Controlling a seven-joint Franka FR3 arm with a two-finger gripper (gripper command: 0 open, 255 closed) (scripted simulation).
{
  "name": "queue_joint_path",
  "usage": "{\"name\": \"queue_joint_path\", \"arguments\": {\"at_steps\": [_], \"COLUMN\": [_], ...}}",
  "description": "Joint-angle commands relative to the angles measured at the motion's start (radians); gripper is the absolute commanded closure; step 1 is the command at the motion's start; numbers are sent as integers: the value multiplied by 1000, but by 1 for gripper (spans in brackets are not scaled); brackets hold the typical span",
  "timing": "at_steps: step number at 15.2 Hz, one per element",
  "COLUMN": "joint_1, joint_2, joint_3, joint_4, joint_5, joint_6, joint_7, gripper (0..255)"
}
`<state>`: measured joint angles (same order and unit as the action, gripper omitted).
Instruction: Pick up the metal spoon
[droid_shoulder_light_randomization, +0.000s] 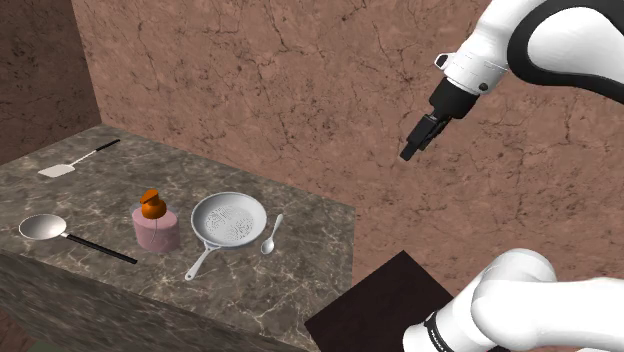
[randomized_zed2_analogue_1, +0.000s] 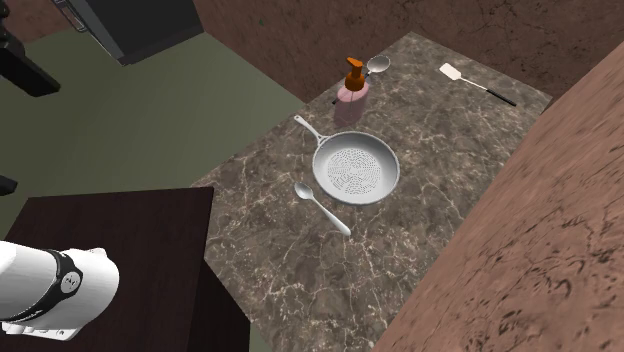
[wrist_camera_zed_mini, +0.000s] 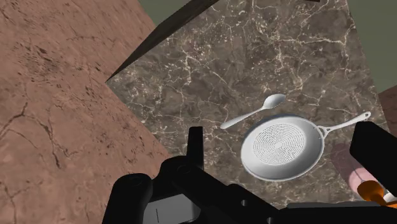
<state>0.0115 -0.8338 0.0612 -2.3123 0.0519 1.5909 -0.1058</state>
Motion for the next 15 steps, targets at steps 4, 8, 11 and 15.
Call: {"name": "queue_joint_path", "arguments": {"at_steps": [4,8,11,15], "joint_1": [17,39,56,75], "joint_2": [31,92,155,259], "joint_3": [14,33,49,72], "joint_4": [-71,-150,-195,-236], "joint_5": [9,21,29,38], "joint_6": [106,252,364,515], "joint_7": [-17,-41,-58,-79], "gripper": [0,0,0,0]}}
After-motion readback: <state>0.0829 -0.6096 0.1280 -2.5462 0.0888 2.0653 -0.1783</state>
